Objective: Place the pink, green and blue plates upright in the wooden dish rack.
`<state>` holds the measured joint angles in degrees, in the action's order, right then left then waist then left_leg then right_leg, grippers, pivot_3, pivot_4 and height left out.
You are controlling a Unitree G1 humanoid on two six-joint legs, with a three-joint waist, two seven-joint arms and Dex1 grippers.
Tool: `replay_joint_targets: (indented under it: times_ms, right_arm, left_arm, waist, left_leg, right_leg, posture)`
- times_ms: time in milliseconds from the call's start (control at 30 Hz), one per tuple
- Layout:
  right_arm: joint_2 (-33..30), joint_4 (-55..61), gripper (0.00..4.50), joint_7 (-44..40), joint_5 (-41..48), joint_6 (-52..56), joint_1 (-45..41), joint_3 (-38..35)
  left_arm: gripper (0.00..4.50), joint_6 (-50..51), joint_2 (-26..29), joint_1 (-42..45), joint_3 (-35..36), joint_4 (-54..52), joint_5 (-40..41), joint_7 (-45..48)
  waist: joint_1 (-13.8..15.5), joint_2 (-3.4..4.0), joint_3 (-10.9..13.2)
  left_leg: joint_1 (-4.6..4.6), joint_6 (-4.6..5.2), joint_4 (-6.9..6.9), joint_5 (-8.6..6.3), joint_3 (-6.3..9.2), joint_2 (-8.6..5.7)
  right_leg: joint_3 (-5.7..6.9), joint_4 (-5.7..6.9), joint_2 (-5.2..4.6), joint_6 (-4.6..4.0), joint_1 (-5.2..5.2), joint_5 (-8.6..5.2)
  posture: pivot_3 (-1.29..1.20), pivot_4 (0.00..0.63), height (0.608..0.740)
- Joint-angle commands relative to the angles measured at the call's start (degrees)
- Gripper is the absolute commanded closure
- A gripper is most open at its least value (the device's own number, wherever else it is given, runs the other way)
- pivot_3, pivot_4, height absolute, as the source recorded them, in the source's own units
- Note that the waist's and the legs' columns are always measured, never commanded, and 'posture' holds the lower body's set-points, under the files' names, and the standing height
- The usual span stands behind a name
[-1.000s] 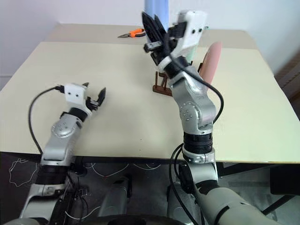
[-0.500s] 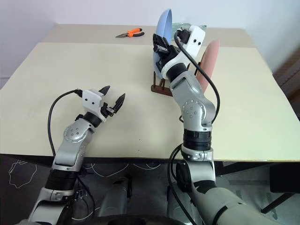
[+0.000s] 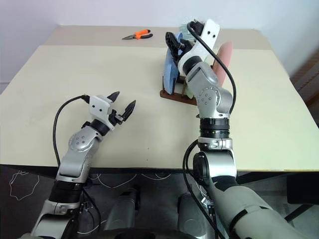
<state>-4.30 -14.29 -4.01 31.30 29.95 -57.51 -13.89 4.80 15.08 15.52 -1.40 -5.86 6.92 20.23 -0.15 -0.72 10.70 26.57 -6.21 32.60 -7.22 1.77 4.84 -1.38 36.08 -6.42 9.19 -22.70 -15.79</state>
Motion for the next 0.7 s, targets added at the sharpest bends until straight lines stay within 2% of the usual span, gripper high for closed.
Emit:
replay_joint_targets:
  times_ms: [33, 133, 233, 333, 433, 467, 500, 567, 700]
  right_arm:
    - [-2.94, 4.73, 1.52, -2.92, -3.57, -1.87, -0.97, 3.38]
    - [-6.35, 9.93, 1.52, -5.20, -6.06, -1.01, 0.74, 6.38]
    - [-11.35, 20.26, 1.52, -9.35, -7.06, -1.19, 5.20, 8.21]
    - [-16.55, 29.70, 1.52, -13.32, -2.06, 1.02, 10.77, 3.71]
    - [-25.54, 34.82, 0.68, -21.10, 0.45, 0.62, 21.27, -2.79]
    - [-28.93, 35.58, 0.22, -23.89, 0.93, 0.76, 26.23, -5.56]
    - [-31.27, 35.66, 0.05, -25.82, 1.42, 0.74, 29.48, -7.47]
    - [-35.06, 34.69, 0.05, -28.73, 0.27, -0.88, 36.28, -10.46]
    - [-37.67, 30.46, 0.05, -32.40, -1.96, -3.03, 46.26, -12.27]
  left_arm:
    - [1.06, 0.15, -0.21, -0.34, -0.36, -2.56, -0.07, 0.14]
    - [1.06, 0.48, -0.32, -0.42, -0.51, -2.83, -0.18, 0.19]
    - [1.06, 0.51, -0.36, -0.15, -0.54, -2.46, -0.39, 0.31]
    - [1.06, 0.01, 0.31, 0.04, -0.13, -1.47, -1.07, 0.45]
    - [1.06, -0.57, 2.09, 0.28, 1.39, 0.79, -1.31, 1.12]
    - [1.06, -0.72, 3.20, 0.42, 2.16, 2.12, -1.00, 1.94]
    - [1.06, -0.75, 3.78, 0.59, 2.42, 2.92, -0.87, 2.32]
    - [1.06, -0.83, 5.40, 0.84, 2.56, 4.74, -0.57, 3.99]
    - [1.06, -0.68, 7.83, 0.79, 2.65, 7.09, -0.19, 7.39]
  waist:
    - [-0.19, 0.00, 0.00]
    - [-0.43, 0.00, 0.00]
    - [-0.26, 0.00, 0.00]
    - [-0.28, 0.00, 0.00]
    - [0.36, -0.04, -0.02]
    - [0.53, -0.03, -0.02]
    - [0.82, -0.03, -0.02]
    - [0.78, 0.02, -0.03]
    - [0.41, 0.06, -0.05]
  left_leg:
    - [0.01, 0.00, 0.00, 0.00, 0.00, 0.00]
    - [0.02, 0.00, 0.00, 0.00, 0.00, 0.00]
    - [0.04, 0.00, -0.02, 0.00, 0.01, 0.00]
    - [0.05, 0.00, -0.05, 0.00, 0.01, -0.01]
    - [0.02, -0.01, -0.04, 0.00, 0.02, -0.01]
    - [-0.02, 0.00, -0.02, -0.02, 0.01, -0.01]
    - [-0.04, 0.01, -0.02, -0.02, 0.00, -0.01]
    - [-0.05, 0.01, -0.01, -0.03, -0.01, -0.01]
    - [-0.08, 0.02, 0.06, -0.03, -0.05, 0.00]
  right_leg:
    - [0.00, 0.00, 0.00, 0.00, 0.00, 0.00]
    - [0.00, 0.00, 0.00, -0.01, -0.01, 0.00]
    - [0.00, -0.04, 0.00, 0.00, -0.01, -0.01]
    - [0.00, -0.06, 0.00, 0.01, -0.01, -0.01]
    - [0.01, -0.09, 0.00, -0.05, 0.05, -0.05]
    - [0.00, -0.17, -0.01, -0.17, 0.11, -0.12]
    - [0.00, -0.24, -0.01, -0.19, 0.14, -0.12]
    - [-0.01, -0.41, -0.01, -0.24, 0.20, -0.12]
    - [-0.06, -0.46, -0.02, -0.31, 0.22, -0.06]
  posture:
    - [0.00, 0.150, 0.740]
    - [0.00, 0.150, 0.740]
    - [0.00, 0.150, 0.740]
    - [0.00, 0.150, 0.740]
    - [0.00, 0.150, 0.740]
    - [0.00, 0.150, 0.740]
    - [0.00, 0.150, 0.740]
    - [0.00, 0.150, 0.740]
    - [0.00, 0.150, 0.740]
